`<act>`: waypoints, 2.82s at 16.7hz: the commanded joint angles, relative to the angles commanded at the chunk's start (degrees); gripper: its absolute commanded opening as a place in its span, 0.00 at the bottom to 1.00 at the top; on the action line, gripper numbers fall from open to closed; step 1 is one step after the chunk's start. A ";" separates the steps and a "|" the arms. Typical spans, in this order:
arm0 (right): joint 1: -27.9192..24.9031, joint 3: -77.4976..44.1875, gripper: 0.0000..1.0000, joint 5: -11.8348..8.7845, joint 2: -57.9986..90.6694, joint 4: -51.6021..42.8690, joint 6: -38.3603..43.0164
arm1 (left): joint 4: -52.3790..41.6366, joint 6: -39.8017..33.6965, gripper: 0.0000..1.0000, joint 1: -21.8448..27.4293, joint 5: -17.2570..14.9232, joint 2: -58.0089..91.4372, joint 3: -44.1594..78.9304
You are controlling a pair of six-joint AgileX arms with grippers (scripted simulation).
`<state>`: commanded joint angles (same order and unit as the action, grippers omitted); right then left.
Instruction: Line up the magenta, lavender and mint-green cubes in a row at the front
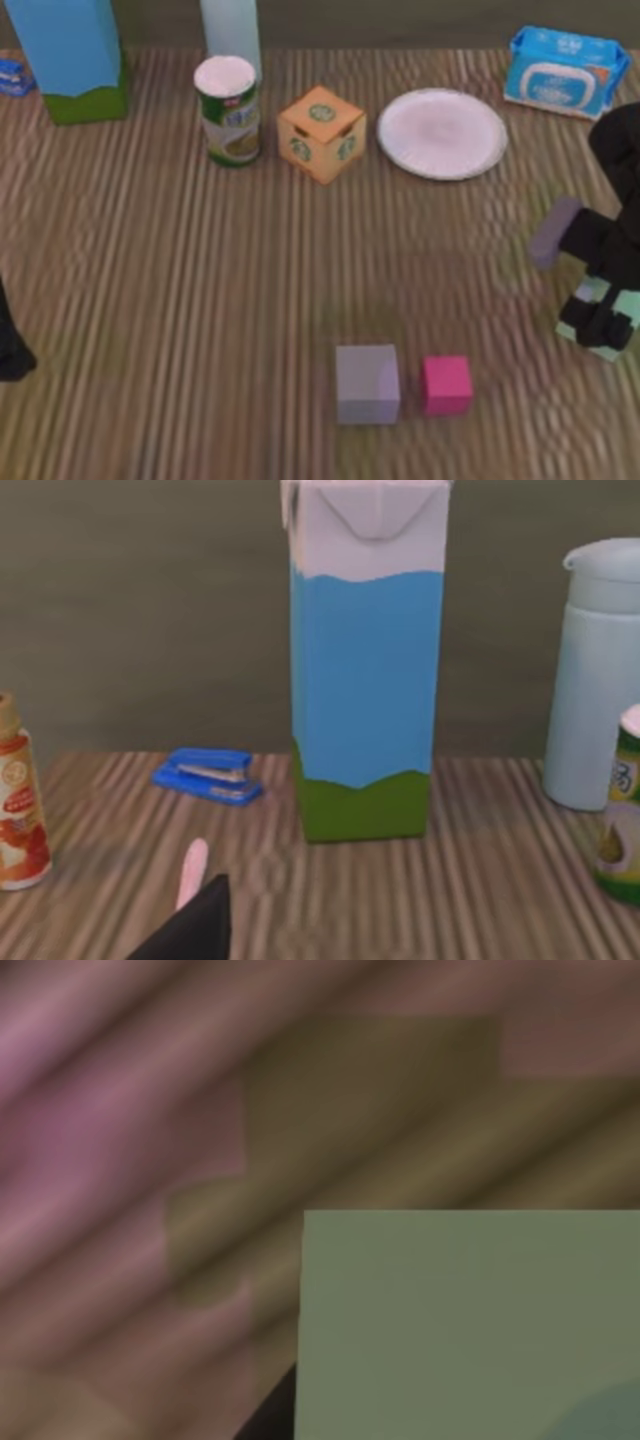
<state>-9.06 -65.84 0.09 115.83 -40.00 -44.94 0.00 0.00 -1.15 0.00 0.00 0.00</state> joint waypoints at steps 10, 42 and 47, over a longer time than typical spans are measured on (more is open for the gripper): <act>0.04 -0.26 0.00 -0.25 -0.95 -0.94 0.34 | 0.00 0.00 1.00 0.00 0.00 0.00 0.00; -48.06 -59.81 0.00 0.05 22.11 -37.33 12.84 | 0.00 0.00 1.00 0.00 0.00 0.00 0.00; -47.93 -59.55 0.00 -0.03 21.88 -37.06 12.91 | 0.00 0.00 1.00 0.00 0.00 0.00 0.00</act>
<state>-56.99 -125.39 0.06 137.72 -77.06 -32.03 0.00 0.00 -1.15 0.00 0.00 0.00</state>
